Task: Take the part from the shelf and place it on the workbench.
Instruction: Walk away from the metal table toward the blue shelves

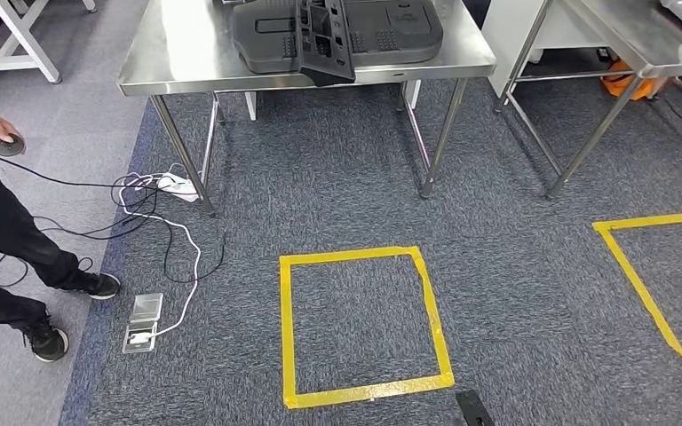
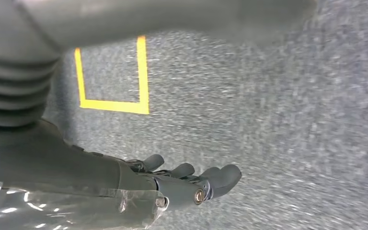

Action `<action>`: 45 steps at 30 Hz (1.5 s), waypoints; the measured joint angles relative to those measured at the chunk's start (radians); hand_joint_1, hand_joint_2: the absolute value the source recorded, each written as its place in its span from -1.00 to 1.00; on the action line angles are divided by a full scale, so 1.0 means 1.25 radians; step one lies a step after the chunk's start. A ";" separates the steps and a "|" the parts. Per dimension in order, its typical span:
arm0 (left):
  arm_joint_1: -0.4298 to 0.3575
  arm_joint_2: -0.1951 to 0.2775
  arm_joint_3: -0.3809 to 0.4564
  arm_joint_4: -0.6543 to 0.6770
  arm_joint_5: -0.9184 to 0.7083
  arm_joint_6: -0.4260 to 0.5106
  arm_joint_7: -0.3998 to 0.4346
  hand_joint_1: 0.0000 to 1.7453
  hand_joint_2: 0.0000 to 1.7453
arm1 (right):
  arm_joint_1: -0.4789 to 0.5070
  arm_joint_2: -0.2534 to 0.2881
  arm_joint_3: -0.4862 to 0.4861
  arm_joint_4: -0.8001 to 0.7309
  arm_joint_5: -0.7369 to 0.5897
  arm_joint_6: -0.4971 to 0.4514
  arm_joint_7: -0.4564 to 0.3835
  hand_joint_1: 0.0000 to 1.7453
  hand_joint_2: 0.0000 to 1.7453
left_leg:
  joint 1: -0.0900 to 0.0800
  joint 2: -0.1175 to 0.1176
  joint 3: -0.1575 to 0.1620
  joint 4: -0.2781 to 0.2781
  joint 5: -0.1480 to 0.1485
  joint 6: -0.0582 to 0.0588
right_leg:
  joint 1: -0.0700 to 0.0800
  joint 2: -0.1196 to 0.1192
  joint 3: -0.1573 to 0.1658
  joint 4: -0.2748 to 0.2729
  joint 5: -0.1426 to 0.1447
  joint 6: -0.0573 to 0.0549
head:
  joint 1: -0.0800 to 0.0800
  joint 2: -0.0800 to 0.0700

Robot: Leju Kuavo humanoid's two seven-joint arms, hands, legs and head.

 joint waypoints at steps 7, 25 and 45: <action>-0.002 -0.001 -0.001 0.000 -0.003 0.003 -0.001 -1.00 -1.00 | -0.008 0.008 0.036 0.027 -0.009 -0.011 -0.001 -1.00 1.00 | 0.001 -0.005 -0.030 0.041 -0.004 -0.032 | 0.002 0.005 0.078 -0.154 0.004 -0.023 | -0.002 0.000; 0.000 -0.001 -0.005 0.000 -0.009 0.002 0.000 -1.00 -1.00 | -0.012 0.016 0.095 0.051 -0.020 -0.026 0.003 -1.00 1.00 | -0.001 -0.005 0.008 -0.002 -0.004 0.005 | 0.016 -0.007 0.009 -0.033 -0.059 -0.015 | -0.006 0.000; 0.001 -0.002 -0.011 -0.001 -0.017 -0.001 0.015 -1.00 -1.00 | -0.004 0.022 0.138 0.067 -0.033 -0.029 0.013 -1.00 1.00 | 0.008 -0.014 -0.084 0.198 -0.076 -0.043 | 0.003 -0.039 0.039 -0.136 0.018 -0.035 | -0.017 0.000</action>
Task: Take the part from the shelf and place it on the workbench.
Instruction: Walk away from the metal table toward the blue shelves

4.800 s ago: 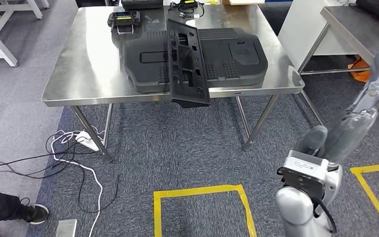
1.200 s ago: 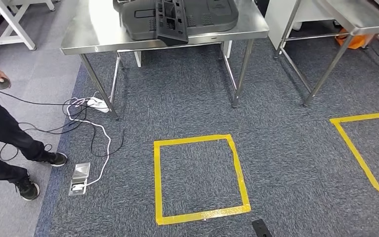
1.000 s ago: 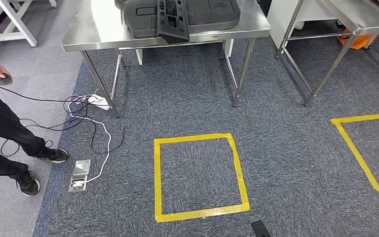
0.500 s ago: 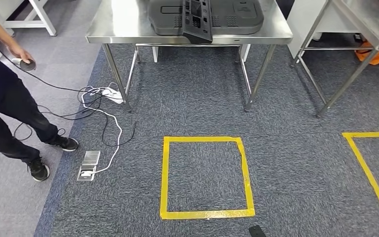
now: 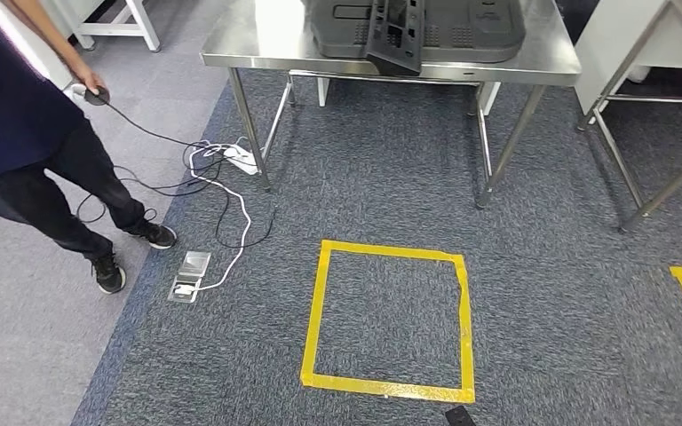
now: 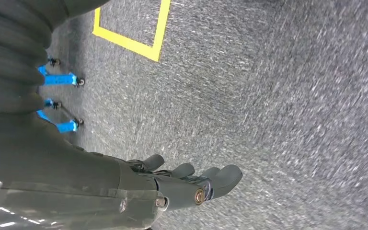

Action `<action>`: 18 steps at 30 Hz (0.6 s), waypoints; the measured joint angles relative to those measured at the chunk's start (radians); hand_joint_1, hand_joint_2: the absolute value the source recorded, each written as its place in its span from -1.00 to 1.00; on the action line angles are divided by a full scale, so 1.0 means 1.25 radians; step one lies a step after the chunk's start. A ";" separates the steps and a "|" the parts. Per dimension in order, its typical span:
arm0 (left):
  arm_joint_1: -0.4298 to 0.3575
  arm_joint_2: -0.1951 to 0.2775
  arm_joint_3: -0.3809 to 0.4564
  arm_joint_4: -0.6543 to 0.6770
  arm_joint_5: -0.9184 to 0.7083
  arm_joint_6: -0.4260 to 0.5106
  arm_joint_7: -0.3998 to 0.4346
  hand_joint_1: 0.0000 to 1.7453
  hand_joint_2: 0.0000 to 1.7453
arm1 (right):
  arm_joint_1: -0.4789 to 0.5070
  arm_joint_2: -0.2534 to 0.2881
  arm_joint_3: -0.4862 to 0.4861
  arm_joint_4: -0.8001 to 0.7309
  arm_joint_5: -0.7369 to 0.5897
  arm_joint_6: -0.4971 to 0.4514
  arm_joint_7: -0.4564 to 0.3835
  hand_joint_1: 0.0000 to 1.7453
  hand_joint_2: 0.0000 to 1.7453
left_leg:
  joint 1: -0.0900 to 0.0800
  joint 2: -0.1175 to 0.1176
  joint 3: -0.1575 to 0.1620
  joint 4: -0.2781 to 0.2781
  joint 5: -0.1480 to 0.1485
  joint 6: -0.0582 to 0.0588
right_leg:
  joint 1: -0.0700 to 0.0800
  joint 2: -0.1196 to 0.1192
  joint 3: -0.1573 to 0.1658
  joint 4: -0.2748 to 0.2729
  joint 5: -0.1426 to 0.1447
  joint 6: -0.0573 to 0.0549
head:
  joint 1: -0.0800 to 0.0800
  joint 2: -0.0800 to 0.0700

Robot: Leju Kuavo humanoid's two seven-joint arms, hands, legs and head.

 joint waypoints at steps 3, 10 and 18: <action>-0.001 0.000 -0.002 0.000 -0.003 0.000 0.008 -1.00 -1.00 | -0.003 0.003 0.010 0.001 -0.003 0.001 0.004 -1.00 1.00 | -0.008 0.039 0.067 -0.145 0.054 0.011 | 0.003 -0.019 0.004 0.001 -0.004 0.007 | -0.001 0.000; 0.010 -0.002 -0.007 -0.001 0.006 0.018 0.021 -1.00 -1.00 | -0.010 0.011 0.037 0.002 -0.013 0.001 0.008 -1.00 1.00 | -0.007 0.015 0.074 -0.180 0.069 0.040 | 0.000 0.013 -0.022 0.081 -0.066 0.029 | 0.008 0.000; 0.020 -0.002 -0.010 -0.001 0.021 0.029 0.031 -1.00 -1.00 | -0.008 0.015 0.076 0.007 -0.016 0.009 0.012 -1.00 1.00 | -0.009 -0.052 0.065 -0.165 0.067 0.036 | -0.003 0.090 -0.012 0.033 -0.004 0.023 | 0.016 0.000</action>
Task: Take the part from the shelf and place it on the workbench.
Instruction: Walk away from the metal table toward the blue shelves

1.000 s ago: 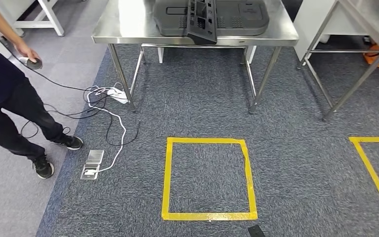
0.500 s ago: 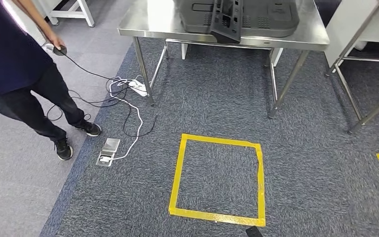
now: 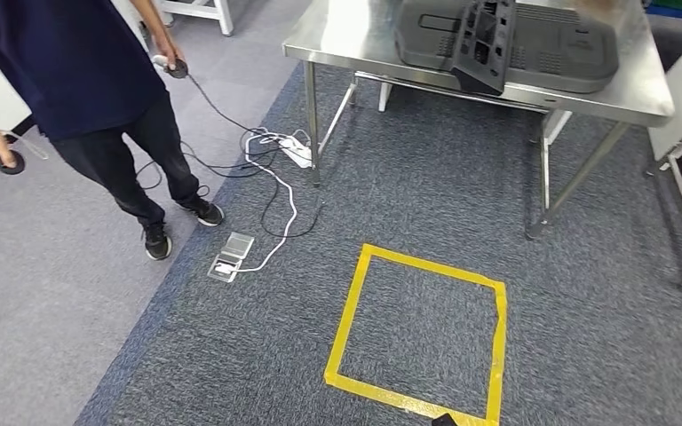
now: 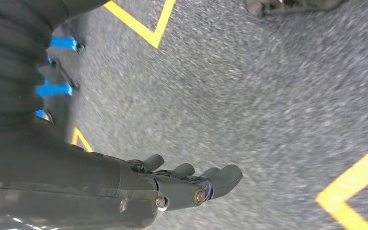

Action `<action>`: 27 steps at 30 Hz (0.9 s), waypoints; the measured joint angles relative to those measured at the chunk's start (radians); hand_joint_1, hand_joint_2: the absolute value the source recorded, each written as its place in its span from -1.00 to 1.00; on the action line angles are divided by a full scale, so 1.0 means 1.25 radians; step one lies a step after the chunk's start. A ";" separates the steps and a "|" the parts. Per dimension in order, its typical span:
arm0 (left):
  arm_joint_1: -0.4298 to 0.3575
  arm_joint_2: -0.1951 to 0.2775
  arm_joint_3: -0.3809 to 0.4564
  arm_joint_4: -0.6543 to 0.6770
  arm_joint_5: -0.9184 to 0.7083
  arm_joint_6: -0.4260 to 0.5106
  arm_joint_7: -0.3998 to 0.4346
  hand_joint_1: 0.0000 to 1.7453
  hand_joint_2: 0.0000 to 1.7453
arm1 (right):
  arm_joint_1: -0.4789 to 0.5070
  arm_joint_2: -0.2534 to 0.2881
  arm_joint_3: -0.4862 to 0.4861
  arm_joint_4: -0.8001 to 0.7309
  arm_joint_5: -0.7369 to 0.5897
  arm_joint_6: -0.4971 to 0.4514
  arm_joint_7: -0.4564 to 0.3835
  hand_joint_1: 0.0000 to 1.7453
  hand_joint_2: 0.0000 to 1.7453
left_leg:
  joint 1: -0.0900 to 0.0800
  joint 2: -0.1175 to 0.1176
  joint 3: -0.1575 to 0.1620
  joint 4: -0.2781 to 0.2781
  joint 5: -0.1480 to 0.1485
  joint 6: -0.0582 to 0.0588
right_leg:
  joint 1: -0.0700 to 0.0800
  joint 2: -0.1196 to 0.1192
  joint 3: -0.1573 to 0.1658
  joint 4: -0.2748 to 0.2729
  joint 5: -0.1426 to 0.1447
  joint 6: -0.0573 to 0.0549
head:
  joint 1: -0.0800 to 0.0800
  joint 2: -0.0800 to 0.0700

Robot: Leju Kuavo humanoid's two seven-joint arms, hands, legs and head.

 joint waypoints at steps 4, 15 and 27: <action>0.004 0.000 -0.002 0.000 0.001 0.003 0.005 -1.00 -1.00 | -0.001 0.007 0.018 0.002 -0.007 0.004 0.002 -1.00 1.00 | 0.003 -0.027 -0.013 0.007 0.002 -0.018 | 0.000 0.001 0.011 -0.032 0.003 -0.010 | -0.002 0.000; 0.000 0.000 -0.013 -0.007 -0.007 0.029 0.042 -1.00 -1.00 | -0.011 0.017 0.045 0.012 -0.049 0.005 -0.010 -1.00 1.00 | 0.008 0.086 -0.020 0.041 -0.006 -0.037 | -0.002 -0.107 0.026 -0.040 -0.004 -0.013 | -0.021 0.000; -0.001 0.001 -0.029 -0.017 -0.007 0.035 0.026 -1.00 -1.00 | -0.014 0.020 0.079 0.019 -0.070 0.005 -0.003 -1.00 1.00 | -0.001 0.033 -0.001 -0.008 0.005 0.008 | 0.004 -0.052 -0.077 0.191 -0.110 0.003 | -0.004 0.000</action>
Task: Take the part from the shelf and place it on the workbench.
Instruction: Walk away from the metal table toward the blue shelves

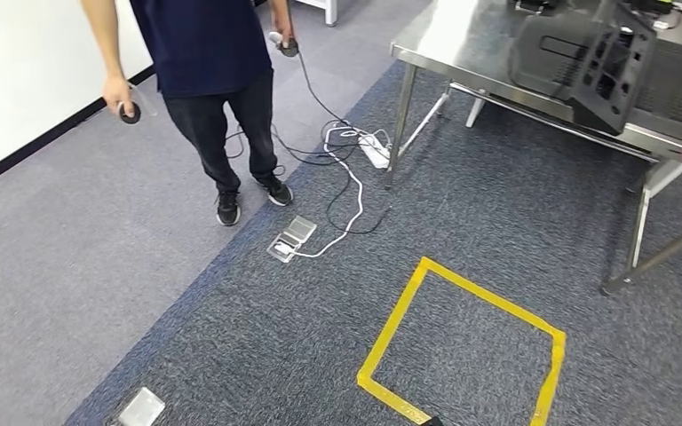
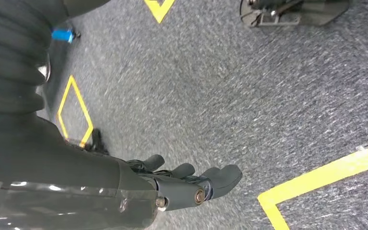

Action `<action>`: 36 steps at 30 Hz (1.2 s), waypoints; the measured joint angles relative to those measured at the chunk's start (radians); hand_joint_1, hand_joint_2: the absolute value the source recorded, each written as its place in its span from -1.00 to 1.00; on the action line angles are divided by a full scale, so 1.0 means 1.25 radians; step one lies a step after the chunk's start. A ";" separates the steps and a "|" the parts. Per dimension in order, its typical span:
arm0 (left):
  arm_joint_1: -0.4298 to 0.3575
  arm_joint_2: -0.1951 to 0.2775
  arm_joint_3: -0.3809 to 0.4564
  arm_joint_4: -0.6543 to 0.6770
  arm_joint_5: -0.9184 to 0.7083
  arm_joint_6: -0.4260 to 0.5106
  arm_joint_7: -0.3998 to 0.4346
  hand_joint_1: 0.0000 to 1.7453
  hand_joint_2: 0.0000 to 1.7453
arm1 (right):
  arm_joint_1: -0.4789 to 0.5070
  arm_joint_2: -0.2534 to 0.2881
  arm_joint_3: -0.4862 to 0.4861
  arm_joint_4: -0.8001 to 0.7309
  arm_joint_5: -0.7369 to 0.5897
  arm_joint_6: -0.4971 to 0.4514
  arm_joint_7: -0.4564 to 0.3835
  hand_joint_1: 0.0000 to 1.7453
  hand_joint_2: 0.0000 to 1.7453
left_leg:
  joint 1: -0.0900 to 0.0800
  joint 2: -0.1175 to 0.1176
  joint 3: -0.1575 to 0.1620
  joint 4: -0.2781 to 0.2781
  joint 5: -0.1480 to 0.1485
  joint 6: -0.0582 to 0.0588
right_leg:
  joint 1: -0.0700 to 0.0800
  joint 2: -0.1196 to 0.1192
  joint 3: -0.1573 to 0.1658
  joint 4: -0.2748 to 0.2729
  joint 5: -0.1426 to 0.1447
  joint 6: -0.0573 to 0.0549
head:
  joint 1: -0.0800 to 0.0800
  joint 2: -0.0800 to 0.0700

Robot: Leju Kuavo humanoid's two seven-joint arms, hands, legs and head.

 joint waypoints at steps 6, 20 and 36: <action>0.000 0.002 -0.002 -0.001 0.013 -0.007 -0.015 -1.00 -1.00 | -0.001 -0.002 0.029 0.002 -0.026 -0.008 -0.004 -1.00 1.00 | 0.000 -0.053 -0.007 0.016 -0.007 -0.016 | -0.002 0.056 0.080 -0.212 0.111 -0.010 | 0.004 0.000; 0.010 0.016 -0.003 -0.001 0.041 -0.022 -0.035 -1.00 -1.00 | -0.013 -0.001 0.078 0.003 -0.040 -0.015 -0.012 -1.00 1.00 | -0.001 0.055 -0.013 0.029 -0.005 -0.030 | 0.002 -0.064 0.105 -0.226 0.099 -0.022 | -0.013 0.000; 0.013 0.020 -0.008 -0.001 0.048 -0.022 -0.036 -1.00 -1.00 | -0.014 -0.010 0.120 0.006 -0.081 -0.016 -0.008 -1.00 1.00 | 0.001 -0.051 -0.006 0.015 -0.006 -0.011 | -0.003 0.050 0.087 -0.212 0.108 -0.003 | 0.000 0.000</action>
